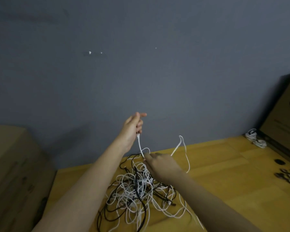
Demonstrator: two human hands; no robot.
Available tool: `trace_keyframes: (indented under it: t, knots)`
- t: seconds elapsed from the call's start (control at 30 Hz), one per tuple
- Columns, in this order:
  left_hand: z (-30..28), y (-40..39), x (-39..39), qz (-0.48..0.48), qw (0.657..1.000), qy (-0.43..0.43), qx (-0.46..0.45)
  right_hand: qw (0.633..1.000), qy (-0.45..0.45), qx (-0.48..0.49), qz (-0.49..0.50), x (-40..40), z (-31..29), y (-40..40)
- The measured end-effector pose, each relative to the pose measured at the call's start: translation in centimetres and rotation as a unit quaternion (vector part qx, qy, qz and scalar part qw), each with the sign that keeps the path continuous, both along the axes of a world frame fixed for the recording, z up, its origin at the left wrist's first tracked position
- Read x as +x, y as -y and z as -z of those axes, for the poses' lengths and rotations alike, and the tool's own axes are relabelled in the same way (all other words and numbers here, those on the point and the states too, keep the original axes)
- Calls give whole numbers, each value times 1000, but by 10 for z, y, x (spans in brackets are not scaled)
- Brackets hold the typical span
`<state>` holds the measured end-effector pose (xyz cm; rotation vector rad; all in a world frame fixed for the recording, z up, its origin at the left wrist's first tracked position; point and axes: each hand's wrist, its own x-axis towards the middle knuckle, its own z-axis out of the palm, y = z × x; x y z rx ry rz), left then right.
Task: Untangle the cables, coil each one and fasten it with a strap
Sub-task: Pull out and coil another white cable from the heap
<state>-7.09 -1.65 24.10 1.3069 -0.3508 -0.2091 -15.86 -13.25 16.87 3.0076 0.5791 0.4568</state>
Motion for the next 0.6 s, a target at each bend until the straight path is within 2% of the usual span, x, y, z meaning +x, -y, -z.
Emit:
trace_keyframes:
  t: [0.1,0.2,0.33,0.4,0.5,0.6]
  knots:
    - [15,9,5,-15,995,19,98,993,83,16,-82,-12,3,6]
    - [27,10,0,4,986,62,156,985,121,27,-121,-20,-6,13]
    - [26,5,-28,125,960,127,214,976,173,58,-115,-26,-32,28]
    - [26,2,-48,175,957,107,204,966,203,145,-66,-21,-48,38]
    - [27,-5,-67,221,963,52,144,930,157,332,-1,-8,-62,47]
    - [26,-15,-70,193,980,0,46,888,21,458,21,6,-53,45]
